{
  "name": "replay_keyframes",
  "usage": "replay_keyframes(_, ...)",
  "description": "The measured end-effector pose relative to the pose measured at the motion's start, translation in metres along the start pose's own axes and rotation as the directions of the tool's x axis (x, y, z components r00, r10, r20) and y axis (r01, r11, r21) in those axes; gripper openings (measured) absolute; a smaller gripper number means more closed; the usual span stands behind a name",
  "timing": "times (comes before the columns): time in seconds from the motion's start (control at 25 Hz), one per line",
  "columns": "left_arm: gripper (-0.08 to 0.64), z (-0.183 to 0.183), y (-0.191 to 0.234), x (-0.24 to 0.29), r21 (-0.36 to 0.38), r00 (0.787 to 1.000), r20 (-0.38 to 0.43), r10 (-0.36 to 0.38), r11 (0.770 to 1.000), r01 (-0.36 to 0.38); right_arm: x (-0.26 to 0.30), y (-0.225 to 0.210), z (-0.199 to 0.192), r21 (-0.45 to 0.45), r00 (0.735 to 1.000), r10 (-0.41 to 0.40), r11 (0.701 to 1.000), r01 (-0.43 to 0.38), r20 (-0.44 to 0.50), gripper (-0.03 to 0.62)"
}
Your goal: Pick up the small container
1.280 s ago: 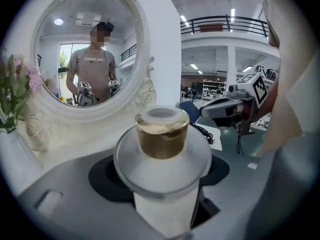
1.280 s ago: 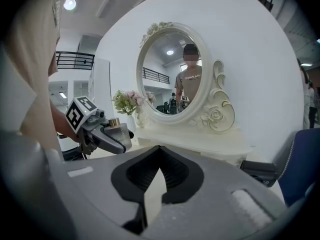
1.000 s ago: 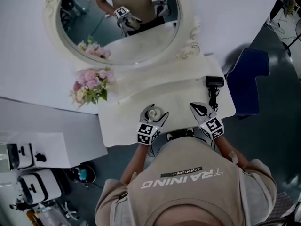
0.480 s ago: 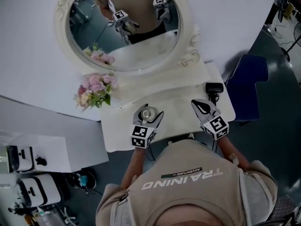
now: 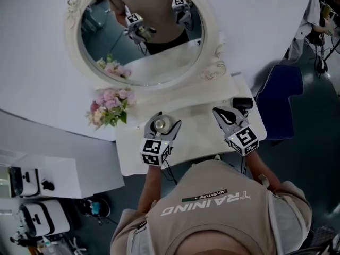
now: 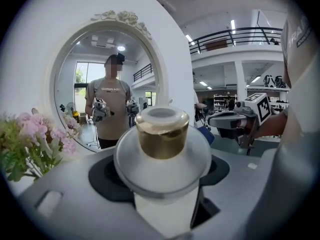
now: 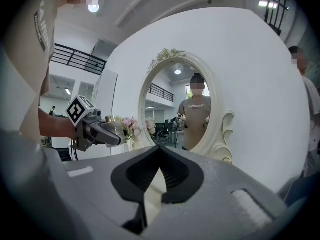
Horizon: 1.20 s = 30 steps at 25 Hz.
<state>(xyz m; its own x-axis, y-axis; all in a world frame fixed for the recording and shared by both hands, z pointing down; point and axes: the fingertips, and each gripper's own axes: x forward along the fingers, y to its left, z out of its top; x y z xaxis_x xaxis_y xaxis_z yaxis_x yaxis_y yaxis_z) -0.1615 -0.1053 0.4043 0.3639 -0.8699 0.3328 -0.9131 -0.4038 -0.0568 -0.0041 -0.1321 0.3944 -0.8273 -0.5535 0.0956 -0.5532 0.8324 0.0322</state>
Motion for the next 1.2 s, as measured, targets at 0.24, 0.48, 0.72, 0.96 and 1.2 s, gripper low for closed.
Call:
replay_keyframes(0.24,0.351,0.014,0.005,-0.005,-0.015,1.0,0.025,0.006,1.0,-0.005,0.004,0.007,0.014,-0.01,1.0,0.021,1.0,-0.021,0.015,0.003)
replay_keyframes(0.48,0.351,0.008,-0.003,-0.005,-0.021,1.0,0.023,-0.011,1.0,0.012,0.006,0.014,0.014,0.0,0.999,0.034,0.999,-0.034,0.024,0.003)
replay_keyframes(0.72,0.351,-0.002,-0.013,-0.003,-0.022,0.999,0.009,-0.035,0.999,0.035,0.007,0.021,0.015,-0.03,0.998,0.051,0.998,-0.051,0.024,0.003)
replay_keyframes(0.96,0.351,-0.011,-0.019,-0.001,-0.034,0.998,0.001,-0.061,0.998,0.061,0.008,0.022,0.013,-0.025,0.999,0.044,0.999,-0.044,0.023,0.003)
replay_keyframes(1.2,0.351,-0.014,-0.017,-0.002,-0.039,0.998,-0.001,-0.064,0.997,0.064,0.009,0.025,0.01,-0.008,0.999,0.043,0.999,-0.043,0.016,0.003)
